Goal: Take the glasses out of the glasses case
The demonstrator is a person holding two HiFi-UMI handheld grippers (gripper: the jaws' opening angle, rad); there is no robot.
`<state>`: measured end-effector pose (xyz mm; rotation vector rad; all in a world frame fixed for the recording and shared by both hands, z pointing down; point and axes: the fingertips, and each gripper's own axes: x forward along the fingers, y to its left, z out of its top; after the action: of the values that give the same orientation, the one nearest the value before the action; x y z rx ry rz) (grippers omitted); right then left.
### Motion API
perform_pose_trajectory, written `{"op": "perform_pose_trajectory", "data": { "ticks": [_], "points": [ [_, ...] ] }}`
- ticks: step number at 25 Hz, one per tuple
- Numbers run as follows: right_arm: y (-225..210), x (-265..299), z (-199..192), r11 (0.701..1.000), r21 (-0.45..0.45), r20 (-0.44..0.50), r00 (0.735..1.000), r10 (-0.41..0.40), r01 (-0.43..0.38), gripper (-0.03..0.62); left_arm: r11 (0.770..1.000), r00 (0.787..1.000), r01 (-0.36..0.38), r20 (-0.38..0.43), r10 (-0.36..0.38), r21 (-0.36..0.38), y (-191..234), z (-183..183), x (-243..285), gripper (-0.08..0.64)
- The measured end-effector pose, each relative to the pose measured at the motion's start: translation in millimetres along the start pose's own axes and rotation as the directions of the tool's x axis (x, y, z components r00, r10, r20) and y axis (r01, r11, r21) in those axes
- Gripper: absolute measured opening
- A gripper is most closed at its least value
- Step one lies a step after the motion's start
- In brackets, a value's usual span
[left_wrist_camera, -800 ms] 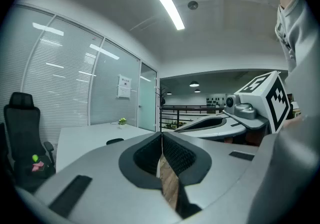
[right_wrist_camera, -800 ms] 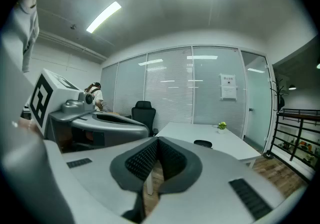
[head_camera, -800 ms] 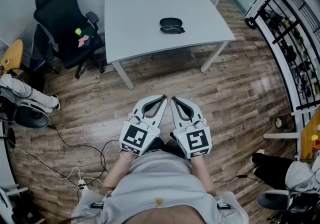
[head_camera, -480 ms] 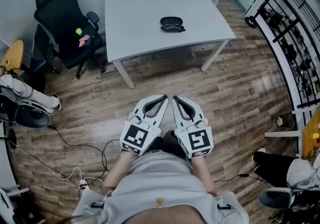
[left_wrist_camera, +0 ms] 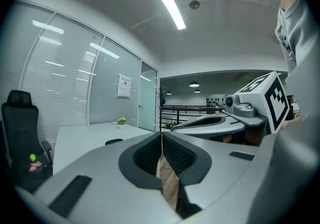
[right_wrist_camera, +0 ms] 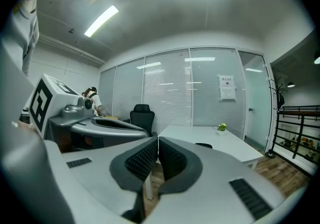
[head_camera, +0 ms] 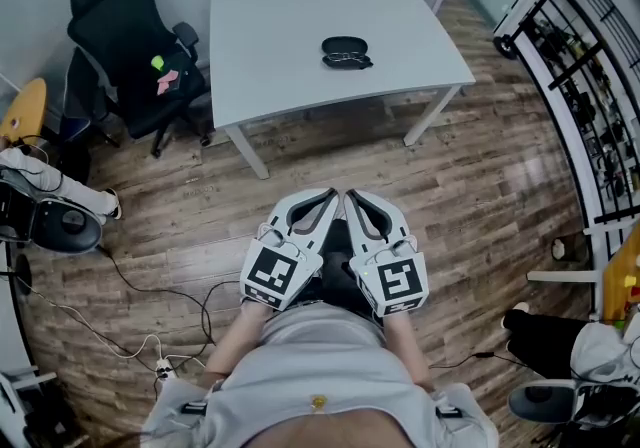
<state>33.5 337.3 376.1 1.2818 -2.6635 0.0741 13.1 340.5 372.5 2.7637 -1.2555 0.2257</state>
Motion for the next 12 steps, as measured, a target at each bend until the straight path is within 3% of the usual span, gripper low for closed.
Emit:
{"op": "perform_pose_trajectory", "data": {
  "ticks": [12],
  "points": [
    [-77.1, 95.3, 26.9, 0.999, -0.017, 0.026, 0.998, 0.050, -0.050, 0.018, 0.998, 0.998, -0.067, 0.007, 0.067, 0.008, 83.4, 28.4, 85.4, 0.030]
  ]
}}
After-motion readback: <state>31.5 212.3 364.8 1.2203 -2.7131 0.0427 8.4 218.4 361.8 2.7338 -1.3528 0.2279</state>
